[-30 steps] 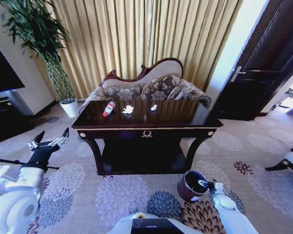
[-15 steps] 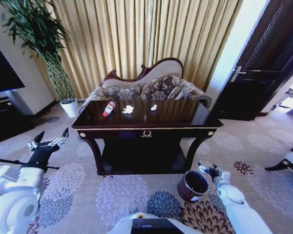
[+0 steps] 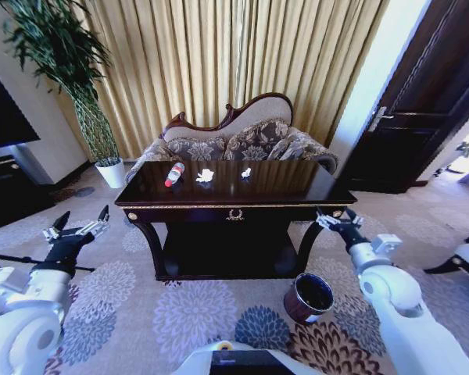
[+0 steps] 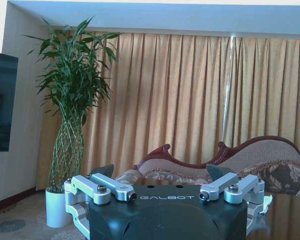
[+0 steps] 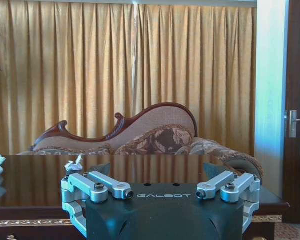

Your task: Move to the front of the table and place the trash on the table into the trash bin.

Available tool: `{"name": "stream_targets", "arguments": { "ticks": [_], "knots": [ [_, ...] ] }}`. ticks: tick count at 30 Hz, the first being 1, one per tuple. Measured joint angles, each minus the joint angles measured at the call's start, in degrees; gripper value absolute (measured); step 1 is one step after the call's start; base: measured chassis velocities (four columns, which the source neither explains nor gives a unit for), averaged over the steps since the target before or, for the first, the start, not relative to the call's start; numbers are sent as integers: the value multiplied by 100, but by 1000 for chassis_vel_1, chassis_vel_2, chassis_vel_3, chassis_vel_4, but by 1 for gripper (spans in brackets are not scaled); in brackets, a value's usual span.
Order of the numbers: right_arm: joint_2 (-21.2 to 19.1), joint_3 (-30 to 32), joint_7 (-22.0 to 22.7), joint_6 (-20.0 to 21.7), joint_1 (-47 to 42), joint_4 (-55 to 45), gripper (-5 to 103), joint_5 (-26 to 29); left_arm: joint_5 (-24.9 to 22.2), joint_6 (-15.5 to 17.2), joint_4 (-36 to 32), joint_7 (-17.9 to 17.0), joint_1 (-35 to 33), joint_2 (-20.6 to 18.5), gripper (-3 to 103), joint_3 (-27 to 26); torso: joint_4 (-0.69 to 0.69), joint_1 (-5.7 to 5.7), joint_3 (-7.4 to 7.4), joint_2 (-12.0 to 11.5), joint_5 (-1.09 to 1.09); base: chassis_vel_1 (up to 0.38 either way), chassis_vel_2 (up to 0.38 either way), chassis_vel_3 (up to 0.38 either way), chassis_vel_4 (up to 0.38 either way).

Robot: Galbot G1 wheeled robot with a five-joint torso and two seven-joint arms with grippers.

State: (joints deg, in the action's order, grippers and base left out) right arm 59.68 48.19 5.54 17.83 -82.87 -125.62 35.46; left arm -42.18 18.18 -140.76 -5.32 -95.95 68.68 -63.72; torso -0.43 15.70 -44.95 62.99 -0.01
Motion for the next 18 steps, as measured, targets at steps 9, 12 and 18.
{"name": "stream_targets", "arguments": {
  "ticks": [9, 12, 18],
  "knots": [
    [-101, -8, -22, 54, -24, -119, 100, 99, -10, 9, 30, -7, -2, -73, 100, -61, 0, 0, 0, 0, 0, 0, 0, 0, 0],
    [-121, -19, -26, 9, -16, -119, 100, 113, -15, 18, 48, -7, -2, -94, 100, -69, 0, 0, 0, 0, 0, 0, 0, 0, 0],
    [-181, -49, -35, -78, -38, -144, 100, 121, -19, 25, 68, -2, 1, -101, 100, -58, 0, -1, 0, 1, -1, -13, 8, 6, -7]
  ]
}}
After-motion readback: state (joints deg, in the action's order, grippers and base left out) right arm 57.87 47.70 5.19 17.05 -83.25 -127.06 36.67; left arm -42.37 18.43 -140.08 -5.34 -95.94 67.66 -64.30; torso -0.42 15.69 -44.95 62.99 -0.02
